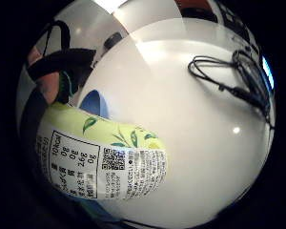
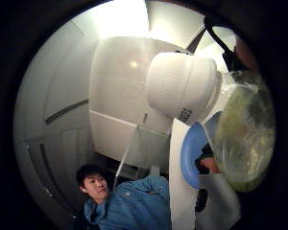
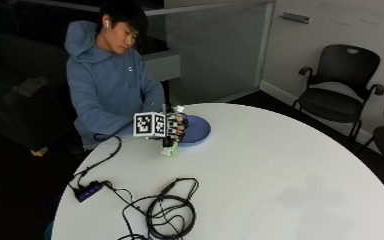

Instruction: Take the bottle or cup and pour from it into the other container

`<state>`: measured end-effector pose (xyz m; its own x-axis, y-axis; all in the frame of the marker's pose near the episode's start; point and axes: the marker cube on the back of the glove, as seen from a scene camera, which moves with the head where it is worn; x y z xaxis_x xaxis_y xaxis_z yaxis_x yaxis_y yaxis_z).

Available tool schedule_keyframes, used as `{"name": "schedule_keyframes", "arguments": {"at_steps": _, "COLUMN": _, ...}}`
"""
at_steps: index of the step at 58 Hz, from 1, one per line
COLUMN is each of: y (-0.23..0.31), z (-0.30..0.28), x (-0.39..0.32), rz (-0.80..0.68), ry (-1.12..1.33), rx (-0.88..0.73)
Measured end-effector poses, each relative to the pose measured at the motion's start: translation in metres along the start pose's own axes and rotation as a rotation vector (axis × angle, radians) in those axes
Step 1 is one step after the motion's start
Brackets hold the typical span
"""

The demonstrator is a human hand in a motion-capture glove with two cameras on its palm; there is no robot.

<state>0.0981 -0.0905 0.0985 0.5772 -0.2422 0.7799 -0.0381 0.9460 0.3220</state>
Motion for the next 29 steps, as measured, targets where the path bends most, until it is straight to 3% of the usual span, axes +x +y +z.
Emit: {"name": "schedule_keyframes", "arguments": {"at_steps": 29, "y": -0.025, "z": 0.019, "x": -0.086, "rz": -0.111, "ry": 1.087, "rx": -0.504}}
